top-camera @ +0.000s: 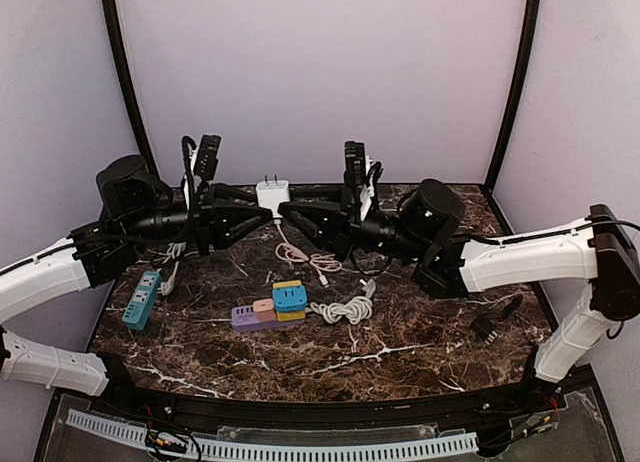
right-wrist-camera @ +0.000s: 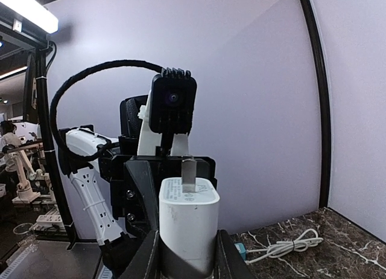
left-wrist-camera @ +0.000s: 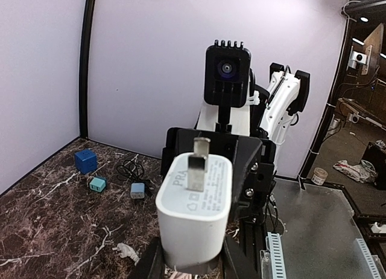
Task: Insert the plug
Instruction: Adjust the plug.
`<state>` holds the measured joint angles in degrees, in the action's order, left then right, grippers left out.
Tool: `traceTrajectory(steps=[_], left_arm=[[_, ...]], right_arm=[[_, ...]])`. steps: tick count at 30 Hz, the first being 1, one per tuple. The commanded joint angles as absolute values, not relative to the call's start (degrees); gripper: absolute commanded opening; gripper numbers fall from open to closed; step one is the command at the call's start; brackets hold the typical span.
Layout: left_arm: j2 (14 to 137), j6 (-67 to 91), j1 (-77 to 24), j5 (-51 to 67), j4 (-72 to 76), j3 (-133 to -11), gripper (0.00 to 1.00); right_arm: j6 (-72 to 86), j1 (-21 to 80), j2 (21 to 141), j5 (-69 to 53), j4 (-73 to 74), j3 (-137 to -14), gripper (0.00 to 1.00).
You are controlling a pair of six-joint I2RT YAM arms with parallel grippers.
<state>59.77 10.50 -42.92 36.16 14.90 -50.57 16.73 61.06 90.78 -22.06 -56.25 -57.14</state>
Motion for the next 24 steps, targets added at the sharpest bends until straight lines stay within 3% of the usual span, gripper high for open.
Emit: traceTrajectory(steps=[1,2,3,4,5,7,10,13,24], left_arm=[[59.18,10.37,-43.06,36.44,15.66,-49.62,0.01],[59.03,10.11,-43.06,36.07,15.3,-49.43,0.01],[58.7,9.08,-43.07,35.75,14.02,-49.32,0.09],[58.4,6.58,-43.02,35.59,11.81,-49.03,0.22],[57.73,4.52,-42.84,35.55,10.39,-48.9,0.51],[56.69,-3.32,-42.66,35.04,4.99,-48.76,0.7],[55.73,-18.34,-42.6,34.13,-5.15,-48.82,0.74],[55.81,-24.59,-42.74,34.36,-9.3,-49.11,0.72],[59.32,-24.61,-46.88,32.75,-8.26,-51.47,0.54]], right_arm=[[15.77,61.37,90.94,-26.44,-54.42,-59.0,0.0],[14.92,61.06,90.06,-27.15,-52.9,-58.57,0.0],[13.49,60.52,88.83,-28.32,-50.04,-58.51,0.0],[11.26,60.04,87.2,-29.76,-45.18,-58.86,0.0],[7.79,59.79,85.35,-29.93,-37.65,-59.86,0.0],[-1.55,60.0,81.91,-26.37,-18.7,-63.38,0.0],[-10.0,61.07,78.67,-16.66,3.51,-66.44,0.0],[-13.85,63.35,78.19,-12.4,12.91,-69.88,0.0],[-20.12,69.57,85.32,-4.66,19.0,-79.17,0.0]])
